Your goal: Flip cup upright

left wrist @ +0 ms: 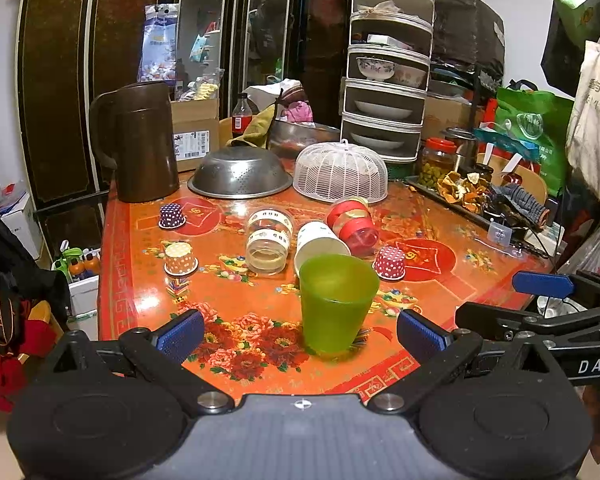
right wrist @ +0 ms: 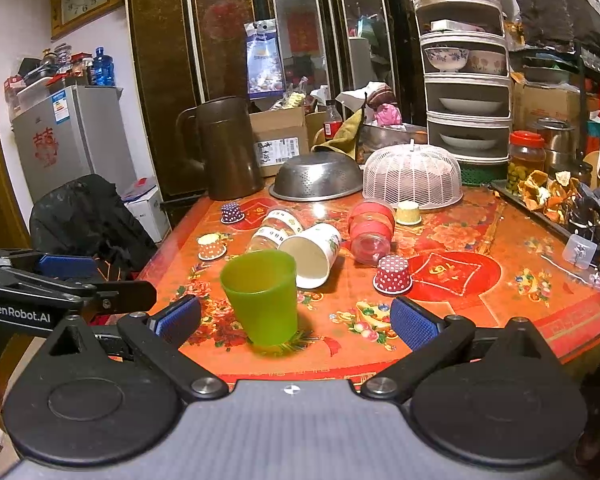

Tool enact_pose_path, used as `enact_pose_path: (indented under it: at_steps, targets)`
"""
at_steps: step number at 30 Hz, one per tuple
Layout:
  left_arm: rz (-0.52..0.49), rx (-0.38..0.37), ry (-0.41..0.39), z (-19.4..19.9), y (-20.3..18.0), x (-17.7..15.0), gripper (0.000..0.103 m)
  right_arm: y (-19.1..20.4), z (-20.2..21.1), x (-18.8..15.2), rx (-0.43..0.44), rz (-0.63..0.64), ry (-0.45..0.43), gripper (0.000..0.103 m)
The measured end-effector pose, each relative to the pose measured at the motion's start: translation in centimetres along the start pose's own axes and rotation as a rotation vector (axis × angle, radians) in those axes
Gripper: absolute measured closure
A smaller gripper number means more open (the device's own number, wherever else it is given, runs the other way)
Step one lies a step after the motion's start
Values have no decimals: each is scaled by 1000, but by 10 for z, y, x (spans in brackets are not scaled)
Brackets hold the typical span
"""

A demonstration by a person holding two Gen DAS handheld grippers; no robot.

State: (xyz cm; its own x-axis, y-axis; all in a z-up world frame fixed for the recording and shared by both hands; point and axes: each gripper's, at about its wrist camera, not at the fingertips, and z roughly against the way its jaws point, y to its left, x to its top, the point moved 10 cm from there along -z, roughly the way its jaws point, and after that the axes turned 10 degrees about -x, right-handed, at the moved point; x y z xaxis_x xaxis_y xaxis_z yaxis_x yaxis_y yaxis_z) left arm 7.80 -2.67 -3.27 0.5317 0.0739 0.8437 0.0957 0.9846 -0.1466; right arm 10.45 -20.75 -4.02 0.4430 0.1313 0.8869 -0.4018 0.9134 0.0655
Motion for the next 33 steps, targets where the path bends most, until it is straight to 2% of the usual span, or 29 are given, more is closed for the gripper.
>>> enact_pose_path:
  at_steps: [33]
  targets:
    - [10,-4,3,-2,2,-2,0,-1,2,4,15,-9,-11,1]
